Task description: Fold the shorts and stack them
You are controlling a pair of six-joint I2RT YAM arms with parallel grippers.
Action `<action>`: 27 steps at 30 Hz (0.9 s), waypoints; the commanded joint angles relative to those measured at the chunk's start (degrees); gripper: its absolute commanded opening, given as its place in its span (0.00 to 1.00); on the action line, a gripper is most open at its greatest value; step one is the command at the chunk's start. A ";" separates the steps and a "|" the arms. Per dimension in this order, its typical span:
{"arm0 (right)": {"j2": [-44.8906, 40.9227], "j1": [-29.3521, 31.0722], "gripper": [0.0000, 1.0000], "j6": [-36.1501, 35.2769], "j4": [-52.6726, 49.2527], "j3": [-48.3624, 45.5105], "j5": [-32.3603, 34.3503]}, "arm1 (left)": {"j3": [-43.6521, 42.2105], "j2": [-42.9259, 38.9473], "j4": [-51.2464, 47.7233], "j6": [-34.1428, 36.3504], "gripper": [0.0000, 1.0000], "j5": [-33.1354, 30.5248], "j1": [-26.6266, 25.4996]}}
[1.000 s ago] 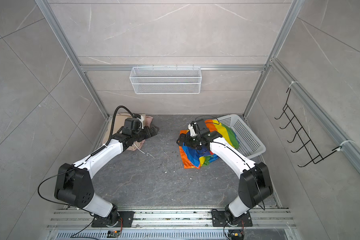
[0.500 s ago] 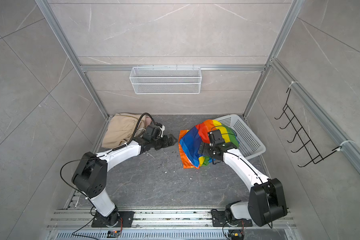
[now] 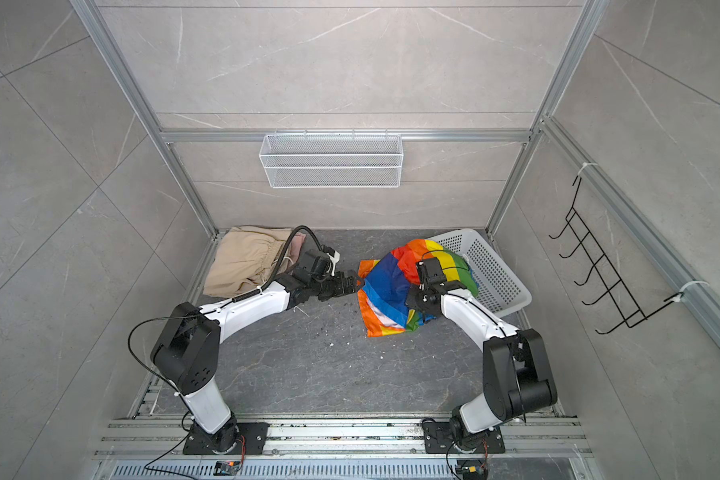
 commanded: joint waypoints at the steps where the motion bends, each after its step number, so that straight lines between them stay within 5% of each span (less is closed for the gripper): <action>1: -6.60 0.12 0.00 -0.76 -3.99 8.62 -0.91 | 2.21 -3.43 0.43 1.70 1.00 -0.68 -0.04; 9: -10.03 15.60 0.00 -4.30 -9.93 35.91 -4.96 | 2.10 -10.61 0.19 2.58 1.00 -1.51 5.20; 14: 0.59 24.01 0.01 -2.30 -9.20 36.20 -4.52 | -5.49 -18.83 5.76 -2.99 1.00 -0.29 13.45; 20: 8.58 24.45 0.60 2.72 -1.87 22.66 -5.49 | -12.94 -26.18 5.93 -4.90 1.00 -2.12 18.80; 25: 3.45 23.63 0.94 2.44 -2.05 14.63 -3.26 | -13.25 -24.00 6.46 -4.92 1.00 1.56 18.82; 27: -0.86 21.31 0.99 2.98 -2.46 9.93 -1.28 | -13.09 -21.81 7.95 -6.06 1.00 3.33 17.61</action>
